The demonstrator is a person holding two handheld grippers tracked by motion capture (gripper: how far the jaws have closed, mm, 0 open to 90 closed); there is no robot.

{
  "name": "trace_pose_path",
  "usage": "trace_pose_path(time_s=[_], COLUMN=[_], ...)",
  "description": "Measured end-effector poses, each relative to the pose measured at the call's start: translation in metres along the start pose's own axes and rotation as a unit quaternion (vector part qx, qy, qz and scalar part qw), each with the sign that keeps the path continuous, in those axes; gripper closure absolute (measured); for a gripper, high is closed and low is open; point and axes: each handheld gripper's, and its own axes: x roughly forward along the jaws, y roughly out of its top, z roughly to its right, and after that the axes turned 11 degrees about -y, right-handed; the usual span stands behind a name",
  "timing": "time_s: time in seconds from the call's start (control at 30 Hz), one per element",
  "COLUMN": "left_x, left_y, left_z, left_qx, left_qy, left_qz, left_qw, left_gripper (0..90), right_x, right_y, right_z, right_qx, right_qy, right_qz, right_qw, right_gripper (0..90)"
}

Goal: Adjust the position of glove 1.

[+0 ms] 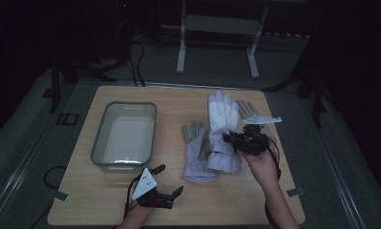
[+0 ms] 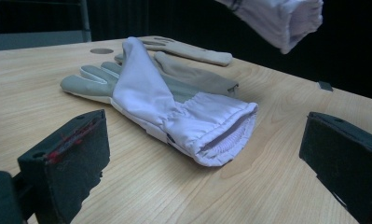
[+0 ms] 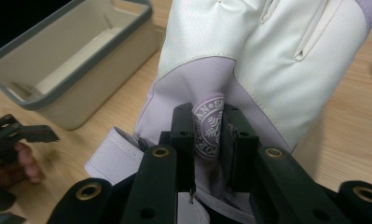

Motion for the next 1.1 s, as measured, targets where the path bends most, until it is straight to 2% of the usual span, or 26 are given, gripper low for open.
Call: trace_pose_path(time_s=[0.23, 0.33, 0.4, 0.43, 0.73, 0.93, 1.1], left_x=[0.000, 0.000, 0.000, 0.000, 0.000, 0.000, 0.000], left_y=[0.000, 0.000, 0.000, 0.000, 0.000, 0.000, 0.000], left_z=[0.000, 0.000, 0.000, 0.000, 0.000, 0.000, 0.000], left_qx=[0.001, 0.002, 0.002, 0.002, -0.001, -0.001, 0.000], left_qy=[-0.001, -0.001, -0.001, -0.001, -0.002, -0.003, -0.003], left_qz=[0.000, -0.001, -0.001, -0.001, 0.001, 0.000, -0.001], left_qw=[1.0000, 1.0000, 1.0000, 1.0000, 1.0000, 1.0000, 1.0000], left_gripper=[1.9, 1.9, 1.9, 1.9, 1.9, 1.9, 1.9], right_x=[0.022, 0.031, 0.034, 0.042, 0.071, 0.087, 0.099], right_y=[0.009, 0.009, 0.008, 0.005, -0.014, -0.019, -0.025], right_z=[-0.023, -0.034, -0.036, -0.040, -0.047, -0.045, -0.042], right_qx=[-0.011, -0.013, -0.014, -0.013, 0.003, 0.014, 0.016], right_qy=[0.019, 0.024, 0.024, 0.027, 0.016, 0.000, -0.004], right_qz=[-0.013, -0.024, -0.027, -0.036, -0.078, -0.098, -0.109], right_qw=[0.9997, 0.9993, 0.9992, 0.9989, 0.9968, 0.9950, 0.9939], right_gripper=[76.8, 76.8, 76.8, 76.8, 76.6, 76.3, 75.4])
